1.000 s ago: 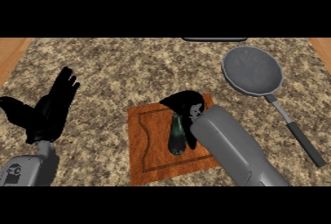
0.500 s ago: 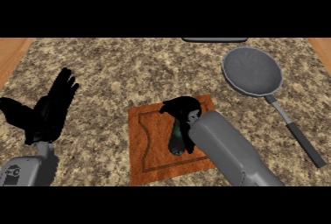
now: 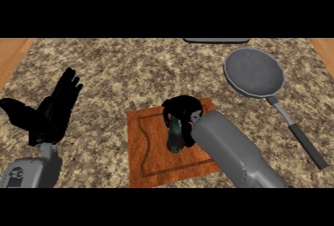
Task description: Pick the eggplant from the cutting board and place it in the pan
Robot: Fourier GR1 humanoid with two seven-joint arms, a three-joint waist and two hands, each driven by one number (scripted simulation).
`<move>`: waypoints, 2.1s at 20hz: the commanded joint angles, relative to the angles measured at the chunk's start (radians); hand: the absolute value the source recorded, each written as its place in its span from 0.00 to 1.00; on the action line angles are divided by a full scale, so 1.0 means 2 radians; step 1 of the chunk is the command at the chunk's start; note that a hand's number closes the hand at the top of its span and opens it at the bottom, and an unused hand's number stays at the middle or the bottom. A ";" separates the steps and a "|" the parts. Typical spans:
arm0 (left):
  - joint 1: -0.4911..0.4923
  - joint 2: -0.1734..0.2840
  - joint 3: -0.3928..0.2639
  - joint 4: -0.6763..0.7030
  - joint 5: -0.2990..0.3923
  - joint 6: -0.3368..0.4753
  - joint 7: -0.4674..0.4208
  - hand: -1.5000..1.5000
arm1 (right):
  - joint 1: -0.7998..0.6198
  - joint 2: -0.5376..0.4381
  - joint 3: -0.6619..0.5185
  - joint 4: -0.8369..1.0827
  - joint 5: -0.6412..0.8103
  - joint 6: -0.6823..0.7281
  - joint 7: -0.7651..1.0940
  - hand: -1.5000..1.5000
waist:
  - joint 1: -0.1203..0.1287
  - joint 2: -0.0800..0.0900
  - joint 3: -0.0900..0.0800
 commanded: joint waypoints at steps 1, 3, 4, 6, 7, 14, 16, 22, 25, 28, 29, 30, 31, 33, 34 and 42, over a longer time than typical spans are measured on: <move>0.003 0.006 0.012 0.006 0.007 -0.013 -0.009 0.50 | 0.024 0.012 0.021 0.003 -0.025 -0.011 -0.007 1.00 | 0.002 0.006 0.002; 0.009 -0.001 0.008 0.010 -0.005 -0.009 -0.026 0.50 | 0.039 0.012 0.004 0.005 0.004 -0.028 -0.029 1.00 | -0.002 0.006 0.002; -0.009 0.005 0.014 -0.006 -0.002 0.000 0.015 0.50 | 0.006 0.012 -0.025 0.016 0.001 -0.021 -0.027 1.00 | -0.001 0.006 0.002; 0.014 0.006 0.017 -0.002 0.002 -0.014 -0.006 0.50 | 0.021 0.012 -0.010 -0.041 0.006 -0.054 0.013 1.00 | -0.001 0.005 0.002; -0.011 0.011 0.021 -0.002 0.001 -0.005 0.021 0.50 | 0.068 -0.003 -0.001 -0.100 0.030 -0.055 0.037 1.00 | -0.009 0.003 0.002; 0.011 0.003 0.019 -0.017 -0.002 0.002 0.015 0.50 | 0.071 -0.057 0.000 -0.245 0.105 -0.134 0.109 1.00 | -0.021 -0.002 0.002; 0.005 0.011 0.028 -0.006 0.001 -0.002 0.016 0.50 | 0.084 -0.052 0.028 -0.290 0.147 -0.163 0.136 1.00 | -0.022 -0.002 0.001; 0.028 0.003 0.019 -0.027 0.008 -0.012 0.013 0.50 | 0.045 -0.088 -0.018 -0.446 0.170 -0.114 0.193 1.00 | -0.014 -0.001 0.001; 0.023 0.014 0.029 -0.012 0.009 -0.026 0.001 0.50 | 0.061 -0.094 -0.038 -0.515 0.160 -0.054 0.213 1.00 | -0.009 0.003 0.001; 0.040 0.008 0.020 -0.047 0.005 -0.022 0.015 0.50 | 0.092 -0.108 -0.073 -0.571 0.146 -0.025 0.219 1.00 | -0.008 0.003 0.002; 0.005 -0.015 0.013 -0.010 -0.008 0.000 -0.001 0.50 | 0.037 -0.082 -0.097 -0.516 0.146 -0.027 0.215 1.00 | -0.006 0.005 0.001; 0.006 0.010 0.031 -0.032 0.010 -0.017 0.030 0.50 | 0.068 -0.094 -0.104 -0.509 0.158 -0.064 0.195 1.00 | -0.004 0.005 0.002; 0.001 -0.009 0.012 -0.011 -0.019 0.002 0.005 0.50 | 0.100 -0.088 -0.094 -0.523 0.168 -0.078 0.207 1.00 | -0.006 0.005 0.002; -0.001 -0.006 0.020 0.007 -0.006 -0.013 0.001 0.50 | 0.049 -0.093 -0.147 -0.471 0.153 -0.078 0.181 1.00 | -0.004 0.006 0.001; 0.017 0.001 0.021 -0.018 0.005 -0.029 -0.001 0.50 | 0.048 -0.104 -0.174 -0.449 0.144 -0.092 0.167 1.00 | -0.001 0.006 0.002; 0.026 -0.015 0.014 -0.010 -0.014 -0.013 -0.013 0.50 | 0.047 -0.176 -0.294 -0.313 0.096 -0.179 0.019 1.00 | 0.000 0.007 0.002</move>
